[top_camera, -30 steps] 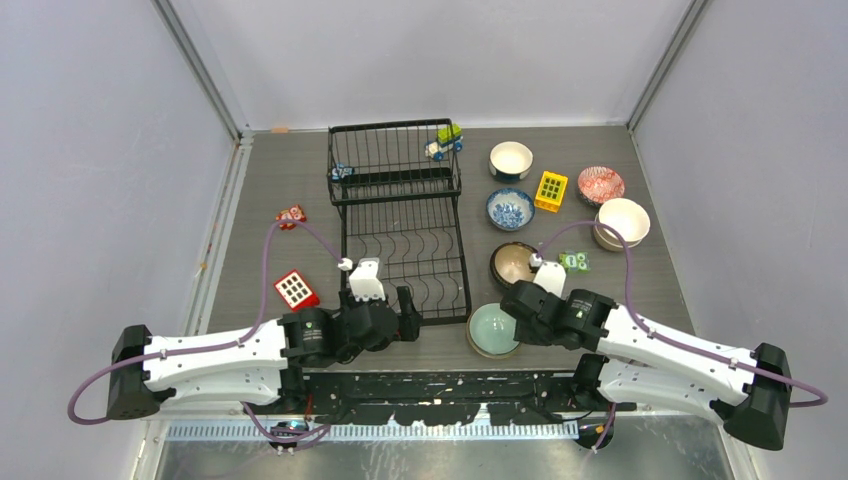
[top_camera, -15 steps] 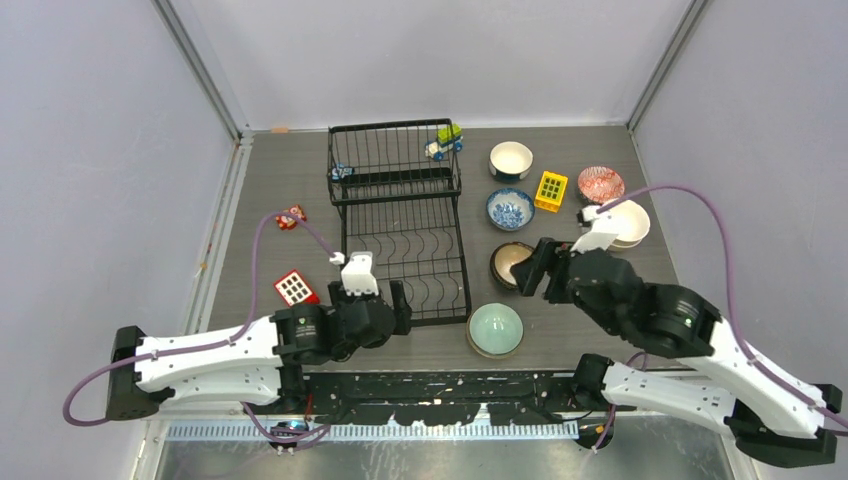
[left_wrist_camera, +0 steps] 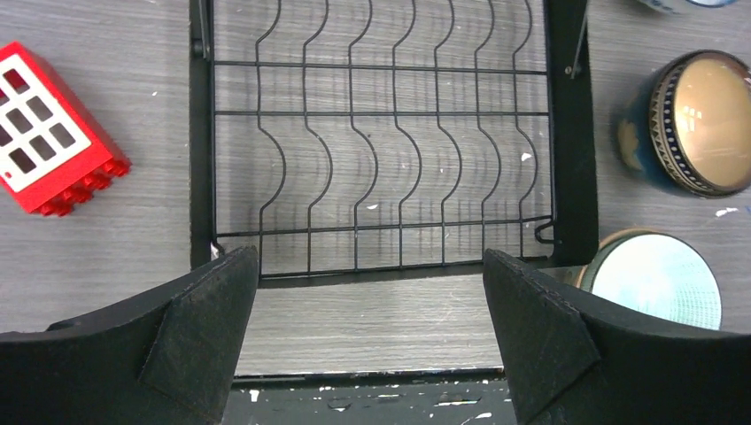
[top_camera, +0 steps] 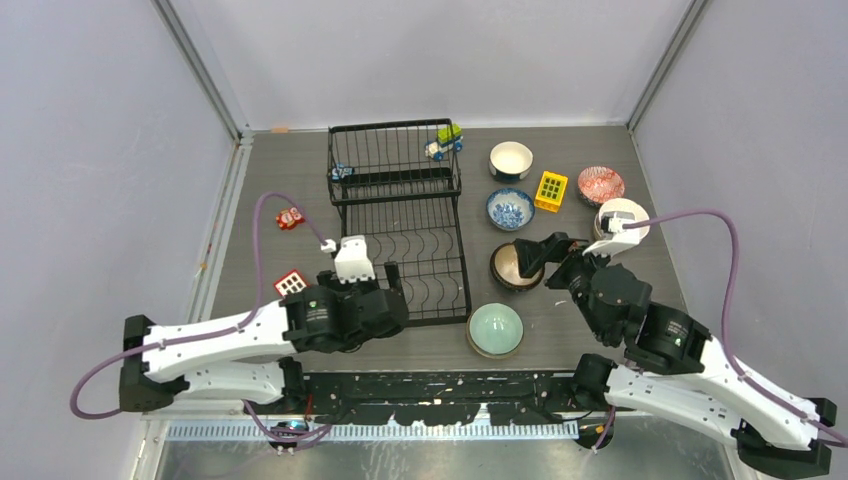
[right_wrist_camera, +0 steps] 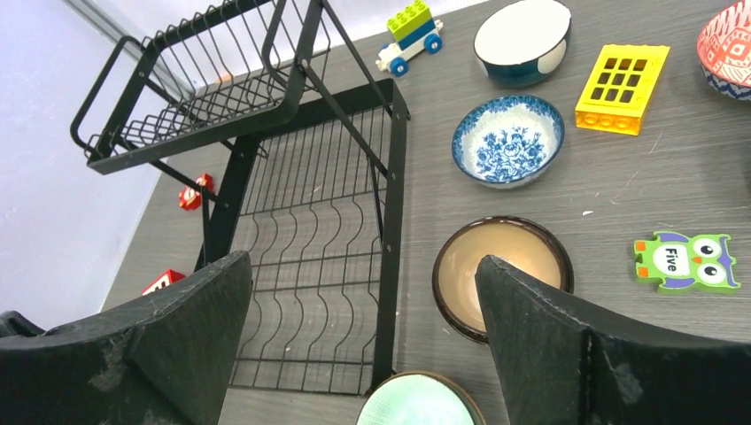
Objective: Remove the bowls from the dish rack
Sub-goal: Reset both arms
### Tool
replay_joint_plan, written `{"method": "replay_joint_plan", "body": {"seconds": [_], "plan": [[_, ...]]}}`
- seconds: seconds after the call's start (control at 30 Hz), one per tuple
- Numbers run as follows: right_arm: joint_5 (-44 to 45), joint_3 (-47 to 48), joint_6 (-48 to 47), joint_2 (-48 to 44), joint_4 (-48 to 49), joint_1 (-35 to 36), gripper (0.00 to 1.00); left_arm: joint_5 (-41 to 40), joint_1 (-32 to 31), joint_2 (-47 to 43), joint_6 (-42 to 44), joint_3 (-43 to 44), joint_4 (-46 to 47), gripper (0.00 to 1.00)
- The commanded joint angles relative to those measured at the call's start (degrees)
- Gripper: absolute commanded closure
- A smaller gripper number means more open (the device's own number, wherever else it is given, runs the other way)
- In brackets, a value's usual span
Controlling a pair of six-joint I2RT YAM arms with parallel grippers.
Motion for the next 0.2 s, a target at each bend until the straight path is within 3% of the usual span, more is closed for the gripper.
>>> {"method": "replay_joint_plan", "body": {"seconds": [0.0, 0.17], "plan": [[4.38, -1.25, -0.39, 0.26, 8.25, -0.12, 0.0, -2.76, -0.05, 5.87, -10.84, 6.28, -10.35, 0.0], [3.78, -0.7, -0.47, 2.09, 7.46, -0.15, 0.0, -2.97, -0.22, 5.69, -2.57, 6.04, -5.01, 0.0]]}}
